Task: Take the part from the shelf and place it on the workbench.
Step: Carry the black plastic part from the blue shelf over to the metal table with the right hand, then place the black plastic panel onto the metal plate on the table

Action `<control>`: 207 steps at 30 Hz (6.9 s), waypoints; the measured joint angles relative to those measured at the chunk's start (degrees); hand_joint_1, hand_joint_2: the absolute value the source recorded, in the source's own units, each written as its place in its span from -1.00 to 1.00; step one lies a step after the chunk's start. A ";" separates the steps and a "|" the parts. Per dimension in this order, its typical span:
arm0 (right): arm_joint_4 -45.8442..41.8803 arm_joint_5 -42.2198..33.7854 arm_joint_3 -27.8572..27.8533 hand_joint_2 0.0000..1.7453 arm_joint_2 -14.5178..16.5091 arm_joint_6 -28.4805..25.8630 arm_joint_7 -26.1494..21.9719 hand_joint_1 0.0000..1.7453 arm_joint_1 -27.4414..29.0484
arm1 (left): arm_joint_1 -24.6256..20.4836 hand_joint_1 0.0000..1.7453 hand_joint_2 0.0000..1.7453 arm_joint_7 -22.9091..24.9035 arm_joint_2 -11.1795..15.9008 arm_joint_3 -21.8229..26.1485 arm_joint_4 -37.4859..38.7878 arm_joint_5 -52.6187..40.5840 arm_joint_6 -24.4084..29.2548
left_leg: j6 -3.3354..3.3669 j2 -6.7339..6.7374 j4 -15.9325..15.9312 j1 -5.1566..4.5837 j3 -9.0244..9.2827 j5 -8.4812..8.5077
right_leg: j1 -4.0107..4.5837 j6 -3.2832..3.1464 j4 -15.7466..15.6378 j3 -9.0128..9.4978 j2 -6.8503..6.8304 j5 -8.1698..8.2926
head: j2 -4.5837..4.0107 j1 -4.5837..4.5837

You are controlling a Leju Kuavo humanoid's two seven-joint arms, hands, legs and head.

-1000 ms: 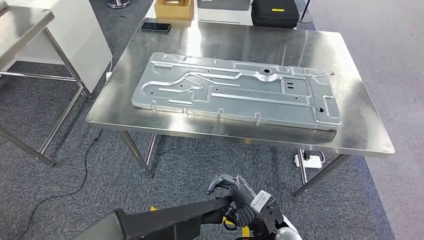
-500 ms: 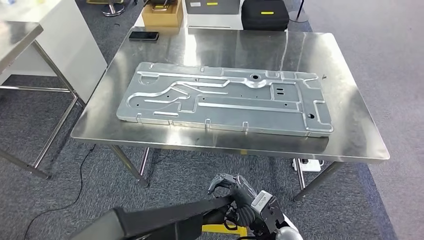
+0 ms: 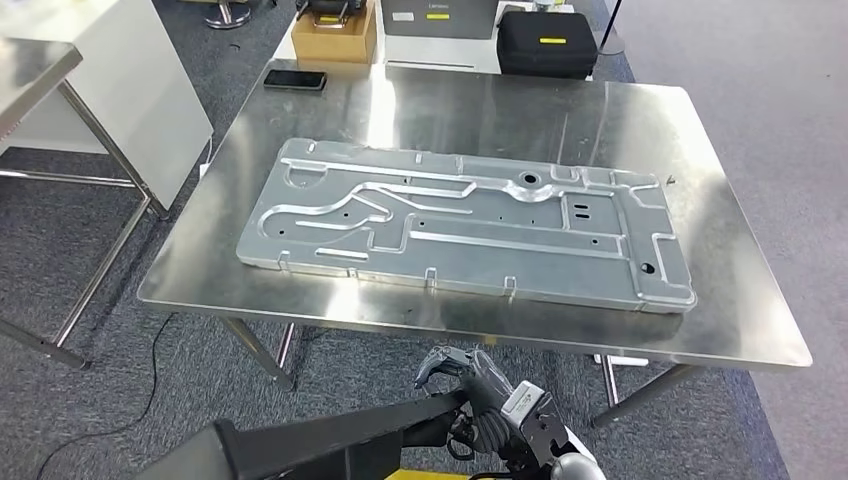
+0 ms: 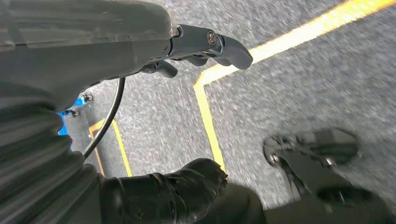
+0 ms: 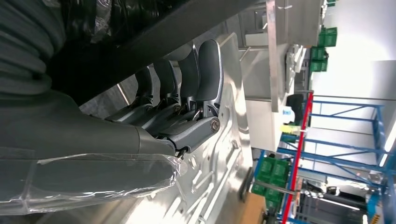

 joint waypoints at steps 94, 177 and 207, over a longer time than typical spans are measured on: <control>62.51 82.31 -19.93 -1.00 3.09 -58.93 33.96 -1.00 -47.92 | -3.58 -1.00 -1.00 3.07 -4.10 -6.28 0.01 -8.43 1.11 | -0.89 -0.30 0.67 -0.19 -6.58 4.95 | -0.42 0.10 -5.84 3.11 0.05 2.99 | 0.01 -0.65; 65.00 71.79 -26.93 -1.00 6.83 -57.13 25.34 -1.00 -51.31 | -3.18 -1.00 -1.00 2.42 -3.90 -5.13 0.01 -4.96 0.72 | 0.32 0.13 0.11 -0.31 -6.48 5.17 | 0.51 -0.86 0.30 0.72 0.02 -1.91 | 0.01 -0.81; 67.84 77.77 -24.82 -1.00 8.05 -31.14 46.16 -1.00 -79.96 | -3.14 -1.00 -1.00 2.96 -3.91 -4.93 0.01 -5.98 -1.15 | 0.17 -0.20 0.51 -0.33 -7.13 5.24 | 0.26 -0.71 -1.41 -0.32 0.14 0.43 | 0.01 -0.81</control>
